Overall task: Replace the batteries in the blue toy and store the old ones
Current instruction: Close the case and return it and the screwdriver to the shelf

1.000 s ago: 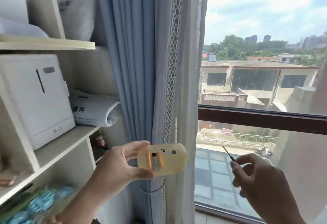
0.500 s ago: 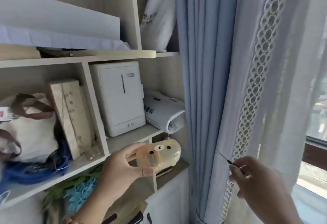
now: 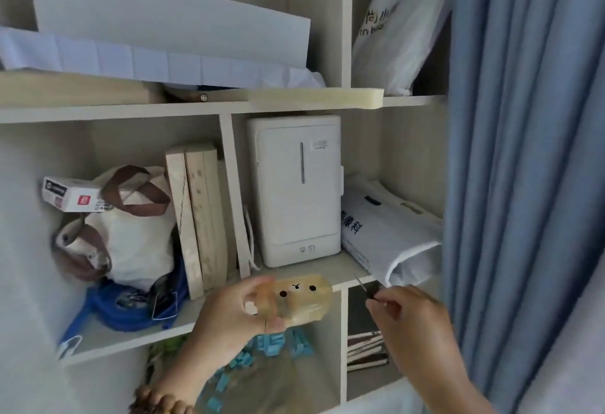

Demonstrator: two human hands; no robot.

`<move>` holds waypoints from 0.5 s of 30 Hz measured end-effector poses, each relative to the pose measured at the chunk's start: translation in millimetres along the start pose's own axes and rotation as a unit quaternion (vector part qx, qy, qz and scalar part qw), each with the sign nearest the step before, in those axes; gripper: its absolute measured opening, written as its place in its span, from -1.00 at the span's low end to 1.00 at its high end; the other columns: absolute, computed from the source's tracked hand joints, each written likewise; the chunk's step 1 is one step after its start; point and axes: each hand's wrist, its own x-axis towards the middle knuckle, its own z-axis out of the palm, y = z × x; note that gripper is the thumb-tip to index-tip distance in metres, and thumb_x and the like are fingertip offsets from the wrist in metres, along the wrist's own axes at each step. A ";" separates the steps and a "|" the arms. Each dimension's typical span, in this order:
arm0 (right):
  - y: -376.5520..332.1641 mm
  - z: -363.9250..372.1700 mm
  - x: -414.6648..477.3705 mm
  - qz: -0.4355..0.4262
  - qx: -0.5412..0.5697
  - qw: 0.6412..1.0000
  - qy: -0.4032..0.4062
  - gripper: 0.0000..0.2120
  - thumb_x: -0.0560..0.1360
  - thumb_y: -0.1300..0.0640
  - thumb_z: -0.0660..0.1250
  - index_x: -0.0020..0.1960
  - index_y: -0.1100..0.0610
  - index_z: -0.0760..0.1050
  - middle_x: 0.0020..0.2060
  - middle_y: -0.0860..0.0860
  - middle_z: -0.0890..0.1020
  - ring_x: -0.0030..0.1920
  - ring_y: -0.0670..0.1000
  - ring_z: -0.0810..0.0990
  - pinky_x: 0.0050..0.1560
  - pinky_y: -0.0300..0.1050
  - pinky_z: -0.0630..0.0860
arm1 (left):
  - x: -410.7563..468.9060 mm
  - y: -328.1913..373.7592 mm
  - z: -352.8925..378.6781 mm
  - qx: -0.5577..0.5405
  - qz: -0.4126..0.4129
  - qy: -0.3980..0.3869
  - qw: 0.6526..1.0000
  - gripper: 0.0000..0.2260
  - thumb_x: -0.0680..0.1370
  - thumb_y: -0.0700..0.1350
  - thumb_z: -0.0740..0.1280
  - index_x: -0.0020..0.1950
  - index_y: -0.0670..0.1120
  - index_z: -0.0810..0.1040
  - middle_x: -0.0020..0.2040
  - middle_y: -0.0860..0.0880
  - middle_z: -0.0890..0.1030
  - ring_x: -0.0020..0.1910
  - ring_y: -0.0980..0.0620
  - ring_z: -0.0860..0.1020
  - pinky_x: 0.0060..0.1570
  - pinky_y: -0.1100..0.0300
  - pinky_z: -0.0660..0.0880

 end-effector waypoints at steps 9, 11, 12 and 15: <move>12.3 66.8 60.6 -0.008 0.029 0.998 -0.047 -0.91 0.49 0.10 0.41 -0.19 -0.01 0.57 -0.28 -0.12 0.54 -0.29 -0.18 0.48 -0.29 -0.41 0.32 | 40.0 -19.0 23.7 0.038 0.011 0.024 0.999 -0.37 0.16 -0.04 0.69 -0.01 0.46 0.46 -0.01 0.45 0.62 0.02 0.48 0.55 -0.07 0.51 0.43; 12.9 80.3 69.8 0.009 0.039 0.998 -0.053 -0.89 0.51 0.12 0.39 -0.19 -0.01 0.53 -0.25 -0.10 0.52 -0.28 -0.17 0.46 -0.29 -0.39 0.32 | 44.4 -22.0 28.2 0.072 0.023 0.037 0.996 -0.34 0.16 -0.02 0.69 0.06 0.45 0.46 0.07 0.36 0.62 0.09 0.34 0.58 0.10 0.35 0.48; 12.5 85.8 74.3 0.016 0.046 0.997 -0.054 -0.89 0.51 0.13 0.37 -0.18 0.00 0.52 -0.23 -0.08 0.53 -0.26 -0.14 0.46 -0.26 -0.36 0.33 | 46.2 -21.5 30.8 0.087 0.022 0.042 0.995 -0.31 0.18 -0.01 0.68 0.17 0.40 0.47 0.12 0.35 0.57 0.14 0.29 0.56 0.17 0.27 0.48; 13.7 99.5 87.8 0.013 0.036 0.998 -0.050 -0.93 0.53 0.14 0.34 -0.13 0.07 0.55 -0.18 -0.05 0.53 -0.17 -0.04 0.49 -0.10 -0.16 0.42 | 51.0 -17.3 37.4 0.108 0.000 0.049 0.993 -0.21 0.25 -0.02 0.64 0.43 0.19 0.41 0.16 0.40 0.41 0.24 0.19 0.51 0.15 0.12 0.57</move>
